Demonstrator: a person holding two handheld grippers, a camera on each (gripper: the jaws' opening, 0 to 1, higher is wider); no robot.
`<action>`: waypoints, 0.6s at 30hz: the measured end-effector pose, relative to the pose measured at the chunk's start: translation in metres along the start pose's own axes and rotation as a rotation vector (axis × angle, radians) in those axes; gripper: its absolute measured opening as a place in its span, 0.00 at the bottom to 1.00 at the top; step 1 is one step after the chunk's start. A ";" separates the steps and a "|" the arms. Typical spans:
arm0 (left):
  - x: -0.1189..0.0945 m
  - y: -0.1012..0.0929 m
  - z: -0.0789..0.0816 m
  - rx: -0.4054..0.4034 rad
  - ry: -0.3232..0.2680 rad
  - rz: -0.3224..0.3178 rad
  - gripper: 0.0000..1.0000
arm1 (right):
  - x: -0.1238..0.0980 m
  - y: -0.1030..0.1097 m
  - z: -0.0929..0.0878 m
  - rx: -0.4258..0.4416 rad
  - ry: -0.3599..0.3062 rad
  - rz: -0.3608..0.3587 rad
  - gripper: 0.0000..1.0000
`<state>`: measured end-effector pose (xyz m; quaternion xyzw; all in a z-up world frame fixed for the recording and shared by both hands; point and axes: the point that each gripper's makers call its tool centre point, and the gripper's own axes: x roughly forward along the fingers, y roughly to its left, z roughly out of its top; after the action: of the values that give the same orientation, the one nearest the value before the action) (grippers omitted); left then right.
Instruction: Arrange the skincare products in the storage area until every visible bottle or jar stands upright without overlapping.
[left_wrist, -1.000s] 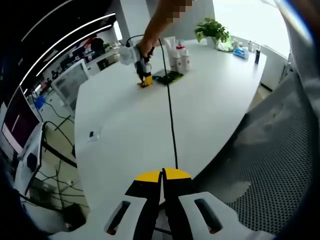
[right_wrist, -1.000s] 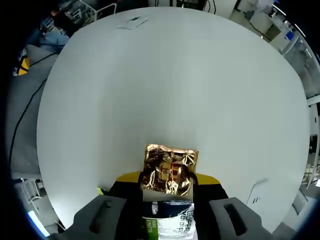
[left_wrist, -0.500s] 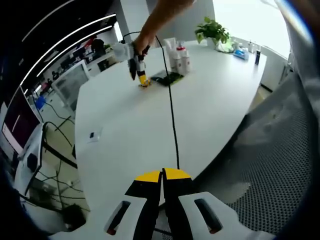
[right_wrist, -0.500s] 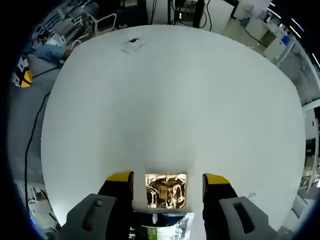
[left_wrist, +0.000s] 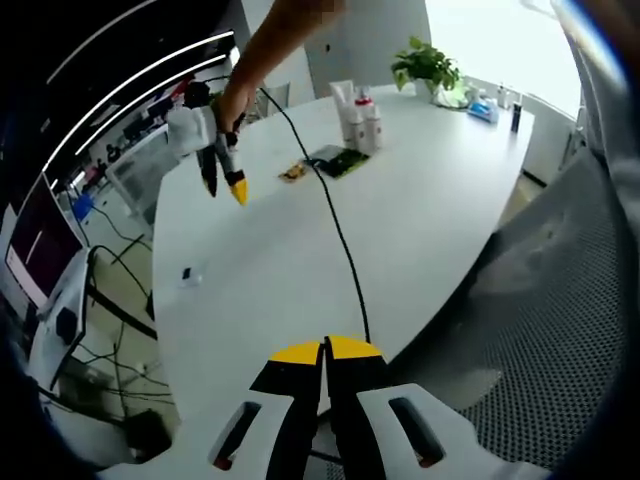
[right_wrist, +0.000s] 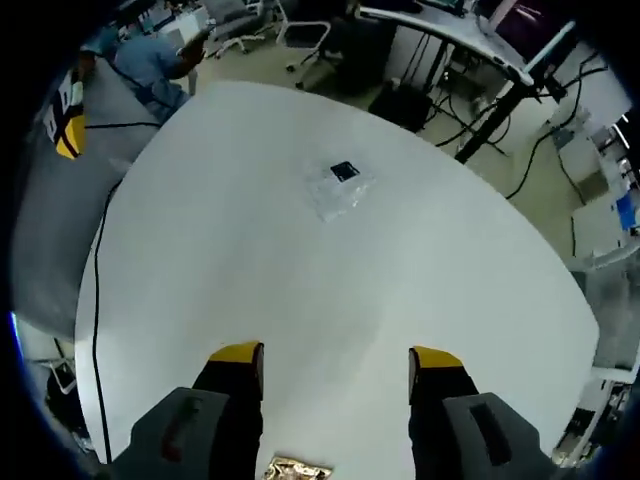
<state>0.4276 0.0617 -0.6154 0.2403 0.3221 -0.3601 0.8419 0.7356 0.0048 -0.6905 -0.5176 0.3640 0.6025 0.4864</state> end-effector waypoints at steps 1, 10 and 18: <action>0.000 0.000 0.000 -0.001 -0.001 0.001 0.00 | 0.002 -0.001 0.005 -0.024 0.005 0.003 0.56; 0.001 0.002 -0.001 -0.004 0.003 0.004 0.00 | 0.026 -0.004 0.053 -0.168 0.029 0.035 0.57; 0.001 0.003 -0.001 -0.006 0.003 0.008 0.00 | 0.048 -0.003 0.082 -0.326 0.054 0.065 0.56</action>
<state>0.4299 0.0632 -0.6165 0.2395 0.3236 -0.3552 0.8437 0.7164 0.0927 -0.7206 -0.5936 0.2908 0.6549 0.3663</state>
